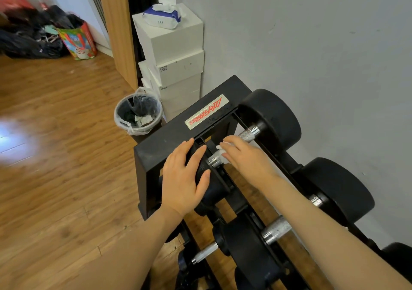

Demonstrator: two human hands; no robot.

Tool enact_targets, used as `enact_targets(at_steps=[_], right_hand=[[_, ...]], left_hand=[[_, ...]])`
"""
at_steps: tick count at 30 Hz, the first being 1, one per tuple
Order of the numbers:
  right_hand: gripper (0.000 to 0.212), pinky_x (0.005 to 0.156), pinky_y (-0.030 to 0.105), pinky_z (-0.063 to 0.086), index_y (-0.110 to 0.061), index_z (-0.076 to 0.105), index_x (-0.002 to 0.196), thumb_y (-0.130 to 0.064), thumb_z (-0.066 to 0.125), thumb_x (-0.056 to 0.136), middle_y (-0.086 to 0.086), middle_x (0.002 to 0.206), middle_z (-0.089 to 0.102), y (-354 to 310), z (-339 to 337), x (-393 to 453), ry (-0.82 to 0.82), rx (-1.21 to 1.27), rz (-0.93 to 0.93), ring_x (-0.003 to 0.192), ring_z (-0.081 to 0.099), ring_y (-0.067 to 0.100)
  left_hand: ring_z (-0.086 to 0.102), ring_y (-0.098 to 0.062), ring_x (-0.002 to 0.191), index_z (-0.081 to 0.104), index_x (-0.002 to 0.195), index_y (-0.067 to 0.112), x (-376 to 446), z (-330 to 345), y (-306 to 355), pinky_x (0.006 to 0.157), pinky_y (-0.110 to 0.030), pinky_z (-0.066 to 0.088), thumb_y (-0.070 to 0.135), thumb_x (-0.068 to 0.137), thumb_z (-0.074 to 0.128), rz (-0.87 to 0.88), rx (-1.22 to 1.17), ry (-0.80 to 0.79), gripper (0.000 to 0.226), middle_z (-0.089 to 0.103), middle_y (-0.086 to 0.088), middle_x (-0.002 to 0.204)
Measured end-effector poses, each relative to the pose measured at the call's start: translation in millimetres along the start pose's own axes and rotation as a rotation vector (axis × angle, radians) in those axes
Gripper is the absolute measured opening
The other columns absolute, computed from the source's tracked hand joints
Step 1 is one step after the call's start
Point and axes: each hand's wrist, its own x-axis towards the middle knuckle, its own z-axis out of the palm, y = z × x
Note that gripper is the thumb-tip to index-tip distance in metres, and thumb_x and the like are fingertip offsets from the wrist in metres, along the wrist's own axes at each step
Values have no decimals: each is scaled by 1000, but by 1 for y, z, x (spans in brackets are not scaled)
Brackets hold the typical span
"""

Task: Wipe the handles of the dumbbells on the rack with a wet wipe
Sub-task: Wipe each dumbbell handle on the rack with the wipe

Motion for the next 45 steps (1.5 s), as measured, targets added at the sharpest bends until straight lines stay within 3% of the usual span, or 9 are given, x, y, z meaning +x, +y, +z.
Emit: enact_targets(at_steps=[5, 13, 17, 22, 27, 31, 33, 39, 45], right_hand=[[37, 78, 26, 58, -6, 62, 123, -26, 50, 95, 8, 126, 57, -7, 13, -14, 84, 119, 181, 95, 65, 16], [45, 74, 33, 60, -4, 63, 121, -12, 76, 78, 13, 124, 62, 0, 16, -15, 183, 16, 247, 99, 67, 25], [41, 75, 26, 57, -5, 65, 119, -10, 73, 79, 11, 122, 64, -15, 20, -21, 172, 9, 86, 96, 68, 22], [37, 78, 33, 59, -4, 64, 121, -23, 51, 92, 13, 125, 61, -7, 22, -18, 248, 68, 340, 104, 64, 25], [39, 84, 33, 58, -5, 62, 126, -20, 48, 92, 13, 127, 61, -20, 29, -24, 206, 57, 161, 110, 63, 25], [34, 77, 12, 51, -31, 53, 125, -39, 61, 92, -16, 112, 54, -20, 17, -18, 356, 347, 563, 105, 53, -2], [34, 76, 2, 41, -29, 54, 121, -38, 66, 90, -12, 108, 50, -26, 17, -16, 413, 405, 665, 101, 44, -10], [17, 88, 21, 45, -46, 57, 99, -29, 59, 96, -8, 115, 54, -32, 23, -23, 364, 420, 555, 105, 49, -1], [3, 78, 21, 52, -32, 60, 96, -33, 62, 94, -14, 94, 58, -32, 12, -25, 384, 479, 530, 90, 58, 3]], left_hand=[[37, -30, 139, 51, 140, 19, 0, 0, -1, 110, -43, 26, 43, 93, 43, 1, 8, -2, 54, 41, -9, 151], [38, -30, 139, 54, 139, 17, 1, 0, -1, 110, -43, 28, 42, 93, 44, 12, -2, 4, 53, 42, -10, 150], [39, -31, 138, 54, 139, 17, 0, 0, 0, 108, -47, 32, 42, 93, 44, 13, -7, 3, 53, 43, -10, 149], [39, -30, 138, 54, 139, 18, 1, 0, -1, 109, -48, 32, 42, 93, 43, 6, -10, -5, 53, 42, -9, 150], [39, -30, 138, 55, 138, 17, 0, 0, -2, 109, -46, 31, 42, 93, 43, 13, -9, -3, 53, 43, -10, 149], [39, -30, 138, 54, 138, 16, 1, 0, -2, 110, -46, 31, 41, 93, 43, 25, 2, 5, 52, 43, -11, 149], [39, -30, 138, 54, 138, 16, 1, 1, -2, 110, -46, 31, 41, 93, 43, 27, 2, 5, 52, 43, -11, 149], [40, -31, 138, 54, 138, 15, 1, 0, -2, 110, -48, 32, 41, 93, 44, 28, 1, 2, 53, 44, -12, 148], [40, -32, 136, 54, 138, 14, 2, -1, -1, 109, -43, 28, 39, 92, 44, 33, 5, 16, 53, 44, -13, 147]])
